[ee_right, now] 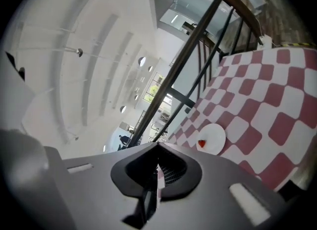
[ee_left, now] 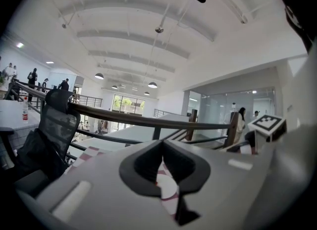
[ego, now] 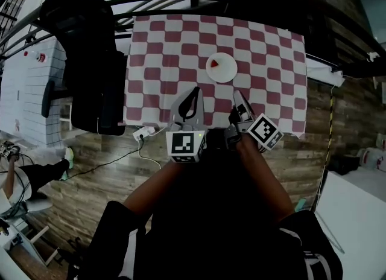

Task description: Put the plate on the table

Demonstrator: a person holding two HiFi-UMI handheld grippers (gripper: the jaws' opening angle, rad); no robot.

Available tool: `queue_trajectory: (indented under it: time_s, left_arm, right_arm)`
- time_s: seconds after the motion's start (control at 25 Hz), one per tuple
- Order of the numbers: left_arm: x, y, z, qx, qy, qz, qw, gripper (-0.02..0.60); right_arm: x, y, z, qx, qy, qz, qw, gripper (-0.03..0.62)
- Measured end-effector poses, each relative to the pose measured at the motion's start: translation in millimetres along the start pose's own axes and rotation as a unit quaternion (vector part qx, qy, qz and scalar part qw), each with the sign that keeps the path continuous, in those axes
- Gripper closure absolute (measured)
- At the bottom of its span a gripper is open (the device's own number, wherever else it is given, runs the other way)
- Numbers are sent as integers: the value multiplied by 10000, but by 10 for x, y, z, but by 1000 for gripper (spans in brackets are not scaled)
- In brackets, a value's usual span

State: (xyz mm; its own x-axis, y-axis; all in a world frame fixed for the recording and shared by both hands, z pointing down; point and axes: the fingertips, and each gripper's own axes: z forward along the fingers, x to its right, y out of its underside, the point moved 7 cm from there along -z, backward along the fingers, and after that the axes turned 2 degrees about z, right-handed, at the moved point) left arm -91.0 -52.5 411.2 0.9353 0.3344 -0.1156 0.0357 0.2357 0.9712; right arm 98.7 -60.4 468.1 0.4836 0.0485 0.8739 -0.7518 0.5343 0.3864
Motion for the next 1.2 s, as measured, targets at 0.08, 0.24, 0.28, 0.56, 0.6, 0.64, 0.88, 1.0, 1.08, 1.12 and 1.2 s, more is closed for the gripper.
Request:
queue_trajectory:
  time_s: [0.08, 0.24, 0.28, 0.56, 0.6, 0.64, 0.88, 1.0, 1.08, 1.12, 1.2]
  left_arm:
    - [20, -36, -20, 42, 65, -28, 10000, 572]
    - [78, -106, -87, 141, 223, -9, 9997, 572]
    - [91, -115, -100, 154, 259, -1, 9995, 572]
    - [179, -151, -162, 201, 557, 14, 9982, 572]
    - [194, -157, -170, 209, 611, 20, 9979, 571]
    - [208, -167, -179, 225, 662, 34, 9975, 572]
    - [353, -167, -188, 274, 1036, 180, 9941, 572]
    - [433, -147, -154, 328, 1213, 258, 9917, 571]
    - [491, -183, -137, 354, 1330, 354, 9899, 571]
    - [516, -211, -133, 353, 1380, 416, 9889, 572]
    - [544, -249, -125, 351, 1436, 505, 9877, 572]
  right_arm:
    - [-115, 6, -60, 31, 5, -553, 9985, 595]
    - [-326, 53, -204, 108, 94, -1851, 9826, 595]
    - [-391, 61, -231, 142, 89, -2096, 9776, 595]
    - [-800, 183, -364, 402, 32, -3480, 9366, 595]
    - [-836, 217, -381, 428, 26, -3580, 9327, 595]
    - [-861, 255, -398, 445, 35, -3646, 9301, 595]
    - [-902, 394, -510, 500, 253, -4075, 9115, 597]
    - [-898, 360, -574, 592, 369, -4182, 9057, 597]
    - [-903, 323, -615, 672, 454, -4203, 9038, 597]
    - [-907, 309, -630, 696, 500, -4228, 9022, 597]
    - [-918, 291, -641, 707, 580, -4293, 8985, 597]
